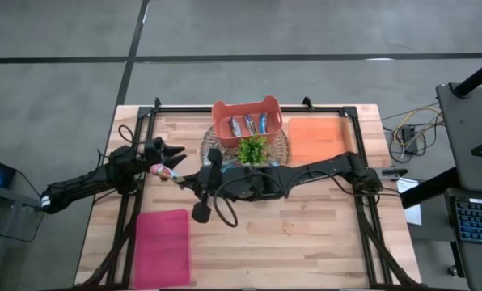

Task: Pick and place Granola Bars by type
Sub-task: Put the red granola bar into the pink bin

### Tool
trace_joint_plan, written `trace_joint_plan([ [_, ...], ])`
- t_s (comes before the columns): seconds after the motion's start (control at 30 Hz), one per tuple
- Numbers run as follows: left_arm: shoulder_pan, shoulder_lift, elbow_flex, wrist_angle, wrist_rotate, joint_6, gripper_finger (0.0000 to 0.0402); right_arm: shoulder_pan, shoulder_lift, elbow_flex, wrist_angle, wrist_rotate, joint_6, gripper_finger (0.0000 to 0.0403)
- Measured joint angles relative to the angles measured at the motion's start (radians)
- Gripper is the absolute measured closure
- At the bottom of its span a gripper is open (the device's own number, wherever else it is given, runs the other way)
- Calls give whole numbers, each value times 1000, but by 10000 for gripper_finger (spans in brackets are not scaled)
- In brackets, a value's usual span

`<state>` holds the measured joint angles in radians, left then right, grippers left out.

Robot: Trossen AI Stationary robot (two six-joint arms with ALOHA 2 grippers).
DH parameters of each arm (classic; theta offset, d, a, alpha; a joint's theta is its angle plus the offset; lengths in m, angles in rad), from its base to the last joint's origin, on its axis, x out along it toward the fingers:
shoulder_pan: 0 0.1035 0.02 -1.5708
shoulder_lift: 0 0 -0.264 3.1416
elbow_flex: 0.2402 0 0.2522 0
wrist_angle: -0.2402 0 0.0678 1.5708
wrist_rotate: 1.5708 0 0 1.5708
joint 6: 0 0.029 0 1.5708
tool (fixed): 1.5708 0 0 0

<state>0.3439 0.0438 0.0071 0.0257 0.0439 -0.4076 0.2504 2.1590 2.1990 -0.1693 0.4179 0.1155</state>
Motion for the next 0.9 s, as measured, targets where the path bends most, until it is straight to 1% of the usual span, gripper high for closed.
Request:
trace_joint_plan([
  [0.1,0,0,2,64,96,-8,228,0,-2,0,1,0,-4,394],
  [0.2,0,2,36,61,153,-18,228,0,-2,0,0,0,-5,394],
  [0.47,0,2,157,70,217,9,228,0,-2,0,1,0,-15,394],
  [0.63,0,2,209,69,254,18,228,0,-5,0,2,0,-18,394],
  [0.77,-1,3,257,70,295,-3,226,0,-6,0,2,0,-18,394],
  [0.9,-1,33,316,70,358,-40,213,-4,-6,0,1,-1,-19,394],
])
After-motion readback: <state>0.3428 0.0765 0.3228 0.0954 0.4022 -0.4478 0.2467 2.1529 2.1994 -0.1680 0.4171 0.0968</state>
